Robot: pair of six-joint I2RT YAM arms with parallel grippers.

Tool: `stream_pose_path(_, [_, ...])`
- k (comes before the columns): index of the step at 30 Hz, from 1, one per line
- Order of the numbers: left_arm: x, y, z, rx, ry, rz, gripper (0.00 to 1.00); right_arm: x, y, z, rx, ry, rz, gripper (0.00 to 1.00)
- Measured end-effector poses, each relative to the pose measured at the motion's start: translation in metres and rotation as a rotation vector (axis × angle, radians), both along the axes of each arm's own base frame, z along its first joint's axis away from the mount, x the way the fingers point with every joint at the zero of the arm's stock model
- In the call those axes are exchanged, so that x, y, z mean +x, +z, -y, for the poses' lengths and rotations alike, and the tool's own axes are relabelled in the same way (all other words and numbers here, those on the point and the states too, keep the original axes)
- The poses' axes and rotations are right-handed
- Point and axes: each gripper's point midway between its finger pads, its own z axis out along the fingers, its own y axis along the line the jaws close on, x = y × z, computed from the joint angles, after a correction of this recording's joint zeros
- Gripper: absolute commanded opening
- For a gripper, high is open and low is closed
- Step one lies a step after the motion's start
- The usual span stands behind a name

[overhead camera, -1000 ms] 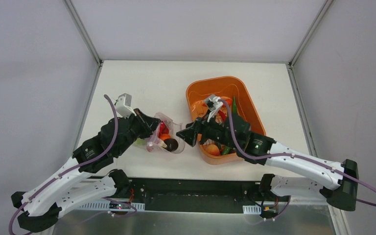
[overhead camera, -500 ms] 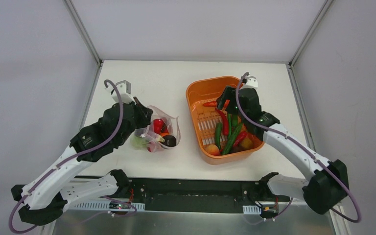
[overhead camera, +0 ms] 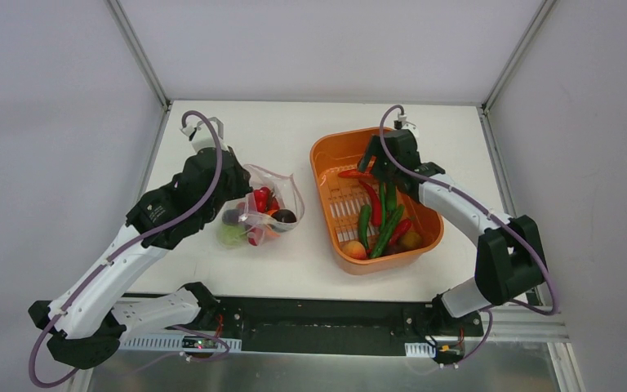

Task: Place the food in the zip-top bag and seal the zipper
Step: Pick up the fake vegetable from the bin.

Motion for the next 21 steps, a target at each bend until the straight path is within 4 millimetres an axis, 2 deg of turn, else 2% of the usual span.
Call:
stream_pose_path(6, [0.007, -0.006, -0.002, 0.017, -0.005, -0.03, 0.0, 0.003, -0.035, 0.005, -0.079, 0.014, -0.087, 0.73])
stream_pose_path(8, [0.009, -0.008, 0.0, 0.016, -0.011, -0.042, 0.0, 0.005, -0.042, 0.006, -0.097, 0.019, -0.108, 0.68])
stream_pose_path(11, [0.01, -0.011, 0.003, 0.011, -0.026, -0.053, 0.0, 0.005, -0.047, 0.007, -0.116, 0.043, -0.12, 0.66])
stream_pose_path(15, [0.01, -0.011, 0.003, 0.013, -0.039, -0.056, 0.0, -0.001, -0.055, 0.002, -0.16, 0.162, -0.14, 0.59])
stream_pose_path(18, [0.01, -0.01, 0.001, 0.016, -0.042, -0.054, 0.0, -0.003, -0.064, 0.003, -0.226, 0.244, -0.178, 0.49])
stream_pose_path(21, [0.009, -0.01, 0.002, 0.016, -0.055, -0.057, 0.0, -0.001, -0.076, 0.003, -0.293, 0.321, -0.22, 0.48])
